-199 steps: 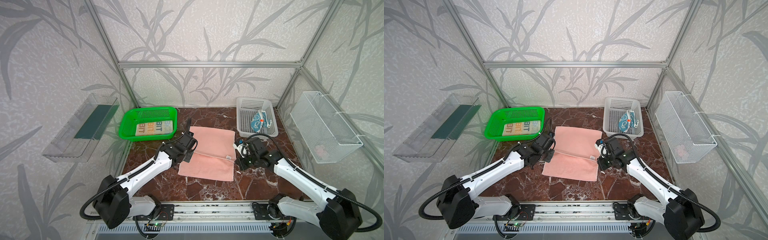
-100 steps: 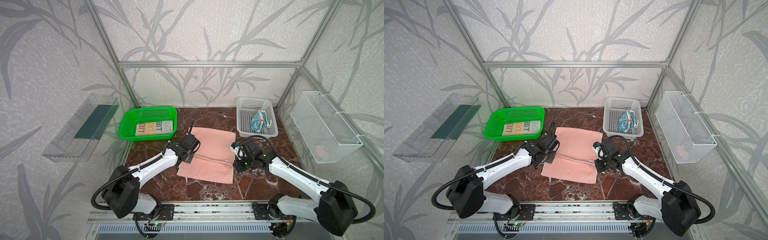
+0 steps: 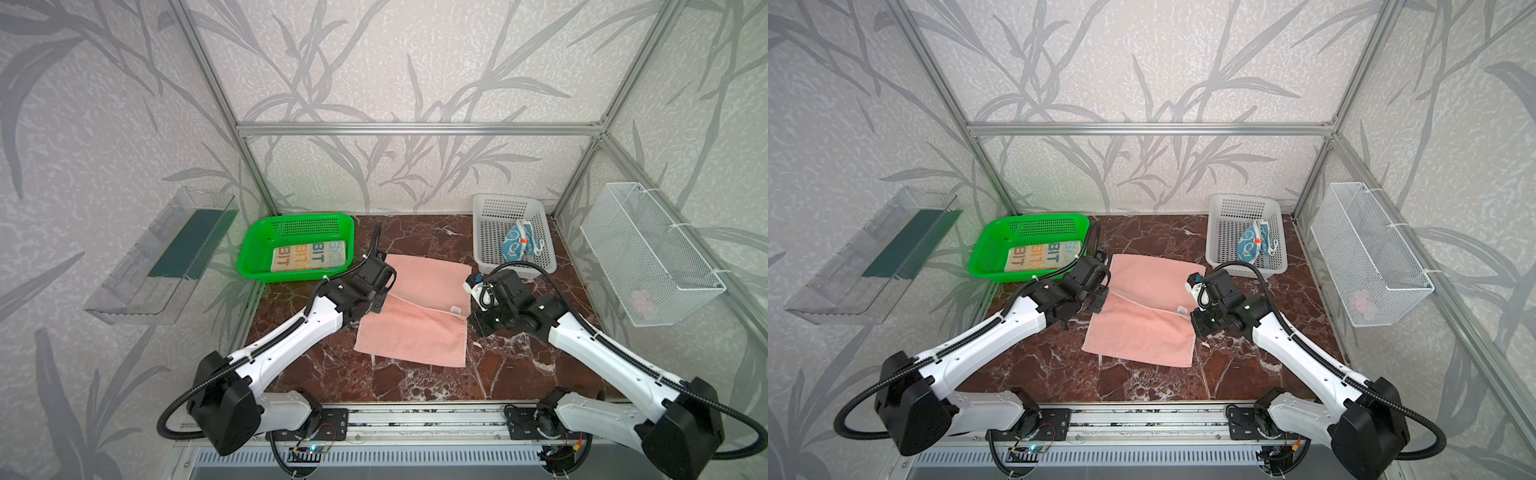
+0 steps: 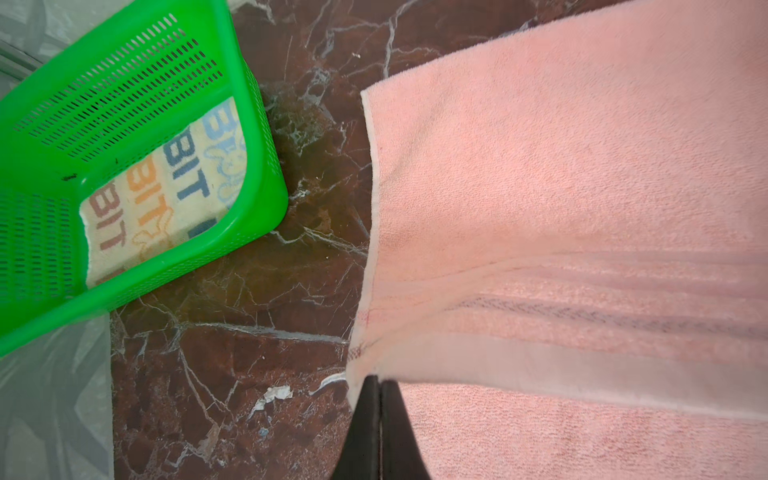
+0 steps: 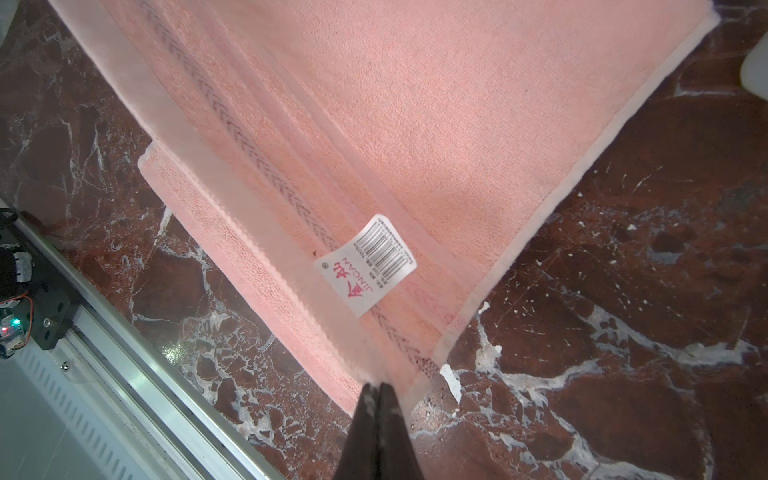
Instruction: Fold and stack the towels
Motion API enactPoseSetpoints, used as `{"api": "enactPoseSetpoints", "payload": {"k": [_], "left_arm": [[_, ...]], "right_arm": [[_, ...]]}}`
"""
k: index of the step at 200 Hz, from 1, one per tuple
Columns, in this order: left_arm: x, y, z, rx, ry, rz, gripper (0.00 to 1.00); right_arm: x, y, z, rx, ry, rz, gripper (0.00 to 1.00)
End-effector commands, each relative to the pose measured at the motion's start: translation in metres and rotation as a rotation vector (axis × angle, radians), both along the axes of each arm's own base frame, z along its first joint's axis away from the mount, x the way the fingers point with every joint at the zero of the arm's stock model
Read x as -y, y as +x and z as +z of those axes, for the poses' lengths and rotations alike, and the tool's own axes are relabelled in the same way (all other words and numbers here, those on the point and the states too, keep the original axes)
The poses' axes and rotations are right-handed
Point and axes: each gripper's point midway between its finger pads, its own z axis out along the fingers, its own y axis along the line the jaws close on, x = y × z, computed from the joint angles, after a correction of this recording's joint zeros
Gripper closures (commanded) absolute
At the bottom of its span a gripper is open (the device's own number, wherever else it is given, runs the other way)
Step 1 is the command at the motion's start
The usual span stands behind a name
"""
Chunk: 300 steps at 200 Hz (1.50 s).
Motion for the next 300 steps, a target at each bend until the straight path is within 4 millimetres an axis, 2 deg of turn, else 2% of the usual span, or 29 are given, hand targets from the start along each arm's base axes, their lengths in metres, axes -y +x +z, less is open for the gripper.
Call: {"api": "enactPoseSetpoints", "payload": {"k": [1, 28, 53, 113, 180, 224, 268, 287, 300], "left_arm": [[-0.008, -0.008, 0.028, 0.065, -0.035, 0.003, 1.00], [-0.011, -0.013, 0.044, 0.105, -0.063, -0.003, 1.00], [-0.013, -0.017, 0.041, 0.092, -0.061, -0.002, 1.00], [-0.016, -0.031, -0.006, -0.029, -0.055, 0.027, 1.00], [-0.017, -0.052, -0.052, -0.162, -0.066, 0.059, 1.00], [-0.020, -0.059, -0.073, -0.217, -0.058, 0.101, 1.00], [-0.026, -0.060, -0.089, -0.255, -0.017, 0.160, 1.00], [-0.028, -0.064, -0.097, -0.289, -0.008, 0.183, 0.91], [-0.029, -0.067, -0.101, -0.302, -0.008, 0.196, 0.88]], "right_arm": [[0.000, -0.005, 0.023, 0.038, 0.019, 0.015, 1.00], [0.002, -0.008, 0.030, 0.052, 0.021, 0.021, 1.00], [0.001, -0.011, 0.027, 0.043, 0.022, 0.024, 1.00], [0.002, -0.027, 0.001, -0.032, 0.010, 0.026, 1.00], [-0.006, -0.047, -0.044, -0.153, 0.001, 0.028, 1.00], [-0.016, -0.057, -0.074, -0.213, -0.045, 0.049, 1.00], [-0.025, -0.072, -0.095, -0.288, -0.079, 0.101, 1.00], [-0.024, -0.077, -0.102, -0.323, -0.096, 0.110, 1.00], [-0.027, -0.082, -0.104, -0.336, -0.093, 0.125, 1.00]]}}
